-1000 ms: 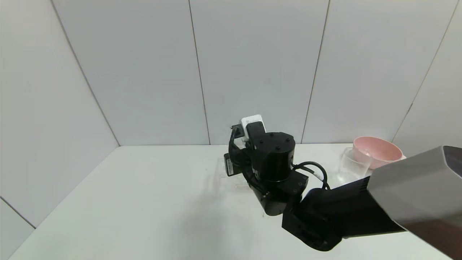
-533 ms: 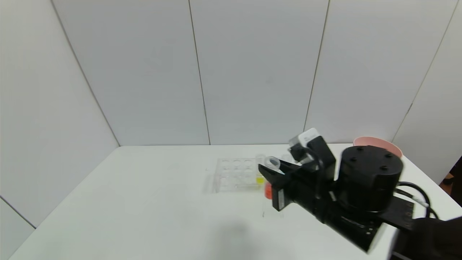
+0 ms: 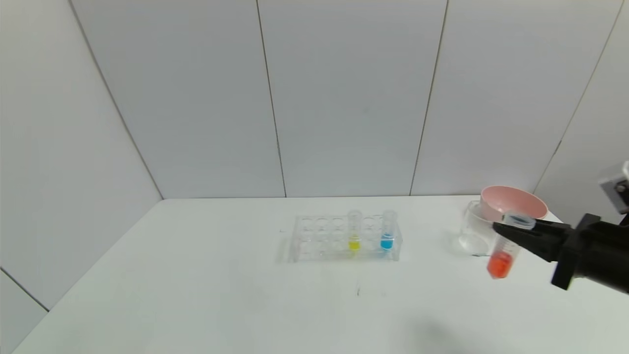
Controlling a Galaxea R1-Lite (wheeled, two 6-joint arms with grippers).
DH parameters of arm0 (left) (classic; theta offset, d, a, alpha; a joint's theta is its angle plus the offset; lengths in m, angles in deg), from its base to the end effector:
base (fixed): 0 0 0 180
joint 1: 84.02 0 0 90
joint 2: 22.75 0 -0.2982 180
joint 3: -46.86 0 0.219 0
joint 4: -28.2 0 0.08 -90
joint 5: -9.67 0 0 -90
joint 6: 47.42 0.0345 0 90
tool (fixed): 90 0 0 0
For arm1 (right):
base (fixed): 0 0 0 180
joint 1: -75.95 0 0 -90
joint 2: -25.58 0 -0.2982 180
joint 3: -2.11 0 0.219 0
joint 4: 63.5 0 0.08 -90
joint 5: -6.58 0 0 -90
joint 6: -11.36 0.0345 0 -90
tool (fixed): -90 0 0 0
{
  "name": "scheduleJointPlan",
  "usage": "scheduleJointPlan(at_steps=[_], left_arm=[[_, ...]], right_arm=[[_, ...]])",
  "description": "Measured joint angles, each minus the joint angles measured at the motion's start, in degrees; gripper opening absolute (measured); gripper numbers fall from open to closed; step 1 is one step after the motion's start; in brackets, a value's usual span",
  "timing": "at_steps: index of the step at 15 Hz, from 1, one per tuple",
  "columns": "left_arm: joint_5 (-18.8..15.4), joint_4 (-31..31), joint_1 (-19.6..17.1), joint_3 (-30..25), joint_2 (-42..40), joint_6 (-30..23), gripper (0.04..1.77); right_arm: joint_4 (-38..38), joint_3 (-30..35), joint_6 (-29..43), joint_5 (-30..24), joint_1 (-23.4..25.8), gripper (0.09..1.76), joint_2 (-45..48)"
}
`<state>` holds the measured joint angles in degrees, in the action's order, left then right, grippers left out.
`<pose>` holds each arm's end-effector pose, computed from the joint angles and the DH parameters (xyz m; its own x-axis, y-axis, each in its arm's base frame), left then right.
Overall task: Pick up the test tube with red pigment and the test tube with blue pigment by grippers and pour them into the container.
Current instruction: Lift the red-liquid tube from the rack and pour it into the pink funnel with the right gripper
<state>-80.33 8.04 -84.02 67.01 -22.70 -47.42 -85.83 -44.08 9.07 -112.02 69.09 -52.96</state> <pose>0.0220 0.0000 0.0754 1.0000 0.0000 -0.0010 0.0000 1.0000 0.0000 0.2307 0.0444 0.1559 0.8012 0.5785 -0.1528 -0.5793 0.8139 0.0439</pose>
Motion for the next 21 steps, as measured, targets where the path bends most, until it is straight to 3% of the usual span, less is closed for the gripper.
scheduleJointPlan(at_steps=[3, 5, 8, 12, 17, 21], left_arm=[[0.0, 0.0, 0.0, 0.0, 0.0, 0.0, 1.76], [0.0, 0.0, 0.0, 0.0, 0.0, 0.0, 1.76], [0.0, 0.0, 0.0, 0.0, 0.0, 0.0, 1.76], [0.0, 0.0, 0.0, 0.0, 0.0, 0.0, 1.76], [0.0, 0.0, 0.0, 0.0, 0.0, 0.0, 1.76], [0.0, 0.0, 0.0, 0.0, 0.0, 0.0, 1.76]], right_arm=[[3.3, -0.2, -1.5, -15.1, 16.7, 0.50, 3.5], [4.1, -1.2, -3.6, -21.8, 24.9, 0.50, 3.5], [4.3, -5.1, -6.1, -24.3, 30.5, 0.50, -0.6], [4.7, -14.5, -9.4, -24.4, 31.5, 0.50, -10.6], [6.7, -28.0, -14.0, -22.9, 26.8, 0.50, -22.3], [22.4, -39.0, -19.7, -20.3, 23.8, 0.50, -27.8]])
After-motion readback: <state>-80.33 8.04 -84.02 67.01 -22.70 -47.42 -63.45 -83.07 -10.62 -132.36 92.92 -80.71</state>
